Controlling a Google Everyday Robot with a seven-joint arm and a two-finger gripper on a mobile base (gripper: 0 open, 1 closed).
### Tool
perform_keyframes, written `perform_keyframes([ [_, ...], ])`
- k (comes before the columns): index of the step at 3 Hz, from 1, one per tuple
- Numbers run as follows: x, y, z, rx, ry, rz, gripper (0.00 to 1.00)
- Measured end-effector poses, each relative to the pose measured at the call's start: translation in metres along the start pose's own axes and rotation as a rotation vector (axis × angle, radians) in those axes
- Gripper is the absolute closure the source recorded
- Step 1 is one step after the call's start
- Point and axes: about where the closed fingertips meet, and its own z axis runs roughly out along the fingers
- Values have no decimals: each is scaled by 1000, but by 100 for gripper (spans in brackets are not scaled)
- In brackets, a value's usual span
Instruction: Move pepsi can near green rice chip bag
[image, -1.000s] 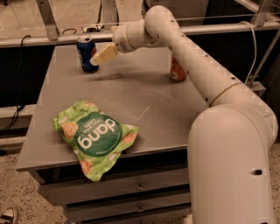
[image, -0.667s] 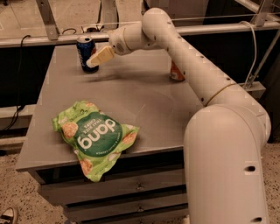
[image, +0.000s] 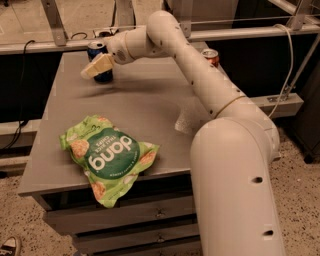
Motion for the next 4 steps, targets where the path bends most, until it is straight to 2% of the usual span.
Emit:
perform_keyframes([
  [1,-8,8,11,-21,-6,-11,18],
  [2,-2,11,4,-7,22,-2,42],
  [3,11,16,-14,14,71,17,65],
  [4,12,29,-43,21,107,13,88],
])
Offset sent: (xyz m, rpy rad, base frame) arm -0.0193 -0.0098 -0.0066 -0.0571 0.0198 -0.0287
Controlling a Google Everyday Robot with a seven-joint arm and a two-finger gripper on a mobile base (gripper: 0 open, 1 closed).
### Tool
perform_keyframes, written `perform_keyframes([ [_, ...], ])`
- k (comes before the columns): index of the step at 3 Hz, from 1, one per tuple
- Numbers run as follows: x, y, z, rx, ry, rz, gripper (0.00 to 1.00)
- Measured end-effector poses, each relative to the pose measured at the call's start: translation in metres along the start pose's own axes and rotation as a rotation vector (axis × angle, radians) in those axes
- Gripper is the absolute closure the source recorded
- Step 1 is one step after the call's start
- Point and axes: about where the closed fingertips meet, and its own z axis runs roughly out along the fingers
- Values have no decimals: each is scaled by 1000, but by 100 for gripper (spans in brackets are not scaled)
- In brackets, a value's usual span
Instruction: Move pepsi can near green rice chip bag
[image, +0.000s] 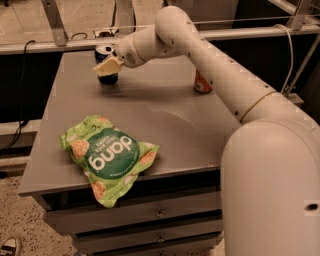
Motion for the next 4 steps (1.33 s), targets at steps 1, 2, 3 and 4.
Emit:
perform_keyframes([
  [1,-8,20,-40,9,35,-23,100],
  [2,-15,42,-79,14,91,-44,100],
  [3,-5,70,-90,-49,134,-6,100],
  [4,12,94,-91,-92,141,46,100],
])
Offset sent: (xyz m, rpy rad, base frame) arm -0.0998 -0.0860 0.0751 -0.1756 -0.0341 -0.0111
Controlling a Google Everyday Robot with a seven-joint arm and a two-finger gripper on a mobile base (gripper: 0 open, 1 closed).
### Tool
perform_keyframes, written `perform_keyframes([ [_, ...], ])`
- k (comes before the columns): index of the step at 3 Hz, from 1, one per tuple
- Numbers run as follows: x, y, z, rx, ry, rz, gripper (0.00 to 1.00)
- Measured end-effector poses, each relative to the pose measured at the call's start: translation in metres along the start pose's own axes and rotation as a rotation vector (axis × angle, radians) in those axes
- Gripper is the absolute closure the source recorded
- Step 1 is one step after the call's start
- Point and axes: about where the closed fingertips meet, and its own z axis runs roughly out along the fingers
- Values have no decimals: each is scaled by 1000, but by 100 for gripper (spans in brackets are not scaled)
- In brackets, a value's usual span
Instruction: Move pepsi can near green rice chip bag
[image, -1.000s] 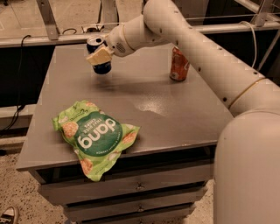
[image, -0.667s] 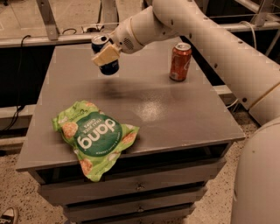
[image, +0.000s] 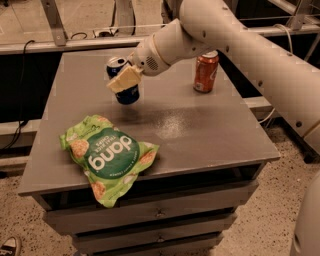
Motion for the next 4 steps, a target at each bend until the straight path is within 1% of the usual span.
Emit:
perform_keyframes([
  [1,9,12,10,-31,-21,15,100],
  [2,11,22,20,-56,-46,9,82],
  [3,11,28,22,-66,-65,0,59],
  [4,12,33,23,-77,-83,11,36],
])
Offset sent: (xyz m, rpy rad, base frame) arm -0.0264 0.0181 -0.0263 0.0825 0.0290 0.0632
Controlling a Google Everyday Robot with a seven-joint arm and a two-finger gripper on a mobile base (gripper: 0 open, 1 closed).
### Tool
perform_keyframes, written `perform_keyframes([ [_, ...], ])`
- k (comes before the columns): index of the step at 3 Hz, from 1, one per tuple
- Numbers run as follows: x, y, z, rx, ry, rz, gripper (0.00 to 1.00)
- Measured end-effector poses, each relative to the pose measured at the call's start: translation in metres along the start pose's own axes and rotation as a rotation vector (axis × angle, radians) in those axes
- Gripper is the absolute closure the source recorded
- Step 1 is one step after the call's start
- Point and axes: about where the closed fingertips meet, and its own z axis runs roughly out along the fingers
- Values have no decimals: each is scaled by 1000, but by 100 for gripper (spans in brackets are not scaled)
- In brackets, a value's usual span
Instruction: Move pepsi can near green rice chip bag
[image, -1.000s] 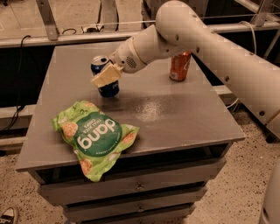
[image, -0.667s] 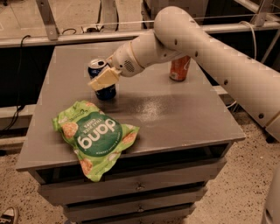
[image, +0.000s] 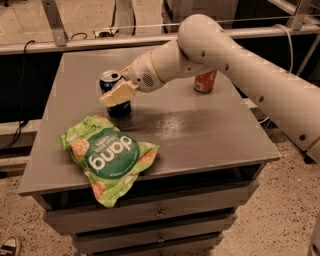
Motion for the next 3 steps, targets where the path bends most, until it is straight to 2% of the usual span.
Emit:
perform_keyframes([
  [1,3,3,0,-7,-10,20,12],
  [2,6,4,-1,-7,-12,31,0],
  [3,13,-2,-29,57,-18,28,0],
])
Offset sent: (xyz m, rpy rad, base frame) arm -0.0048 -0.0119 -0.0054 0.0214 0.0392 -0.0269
